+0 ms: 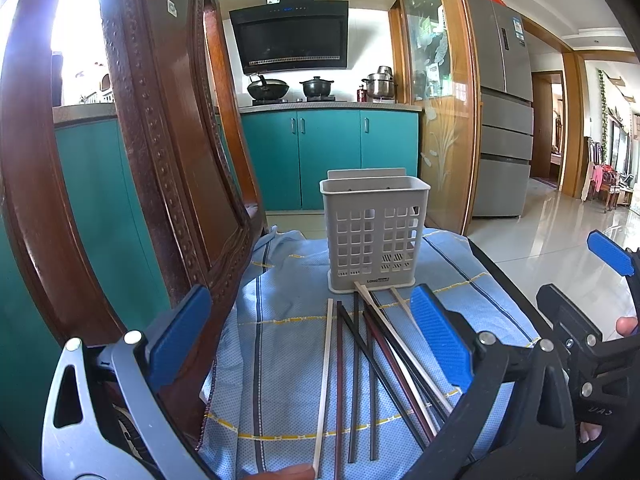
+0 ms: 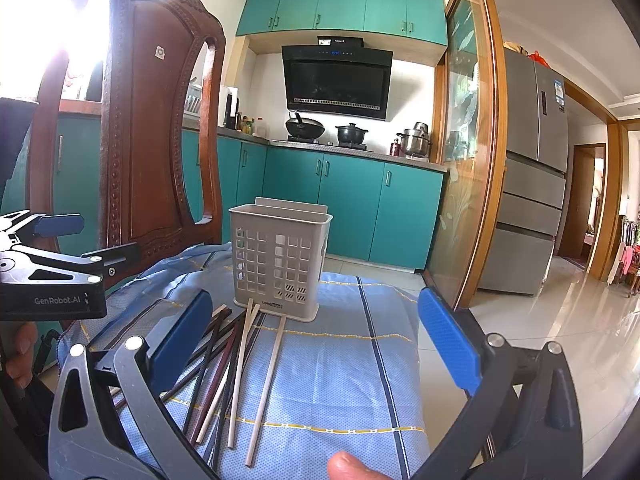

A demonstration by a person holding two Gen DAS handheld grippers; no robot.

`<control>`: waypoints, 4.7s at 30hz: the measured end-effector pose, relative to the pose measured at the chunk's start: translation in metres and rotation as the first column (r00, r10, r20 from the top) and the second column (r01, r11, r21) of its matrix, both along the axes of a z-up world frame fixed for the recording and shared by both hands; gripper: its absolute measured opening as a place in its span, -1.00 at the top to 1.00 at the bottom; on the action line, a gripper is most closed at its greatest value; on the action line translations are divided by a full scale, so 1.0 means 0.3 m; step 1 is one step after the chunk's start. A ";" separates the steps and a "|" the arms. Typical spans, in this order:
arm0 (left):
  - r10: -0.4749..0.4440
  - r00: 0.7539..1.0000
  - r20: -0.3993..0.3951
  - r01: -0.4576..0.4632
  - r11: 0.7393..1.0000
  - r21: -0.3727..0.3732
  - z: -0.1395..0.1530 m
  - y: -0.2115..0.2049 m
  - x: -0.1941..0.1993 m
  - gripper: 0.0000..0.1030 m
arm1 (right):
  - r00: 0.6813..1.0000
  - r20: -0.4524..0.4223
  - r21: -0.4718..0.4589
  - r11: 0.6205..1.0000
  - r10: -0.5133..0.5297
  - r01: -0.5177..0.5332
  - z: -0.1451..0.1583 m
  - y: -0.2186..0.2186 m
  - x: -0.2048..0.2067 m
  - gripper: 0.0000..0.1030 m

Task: Organize utensils

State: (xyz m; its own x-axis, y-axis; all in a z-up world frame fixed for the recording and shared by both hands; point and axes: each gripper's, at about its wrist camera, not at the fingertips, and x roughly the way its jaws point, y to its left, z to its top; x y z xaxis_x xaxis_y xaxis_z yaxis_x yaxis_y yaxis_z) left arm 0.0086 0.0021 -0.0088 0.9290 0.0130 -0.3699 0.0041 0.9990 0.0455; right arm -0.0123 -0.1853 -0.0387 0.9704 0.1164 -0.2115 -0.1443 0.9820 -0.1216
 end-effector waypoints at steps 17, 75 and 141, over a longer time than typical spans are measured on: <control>-0.001 1.000 0.000 0.001 1.000 0.000 0.000 -0.001 0.000 -0.93 | 1.000 0.004 -0.004 1.000 -0.001 0.001 0.000 0.003 -0.002 -0.95; -0.051 0.980 -0.194 0.051 0.999 -0.005 -0.096 -0.026 0.098 -0.93 | 0.922 -0.388 -0.089 0.995 0.013 -0.052 -0.069 0.023 0.249 -0.40; -0.083 0.704 -0.705 0.064 0.997 -0.053 -0.366 0.022 0.572 0.52 | 0.611 -0.791 -0.060 0.993 0.014 -0.100 -0.308 0.068 0.702 0.76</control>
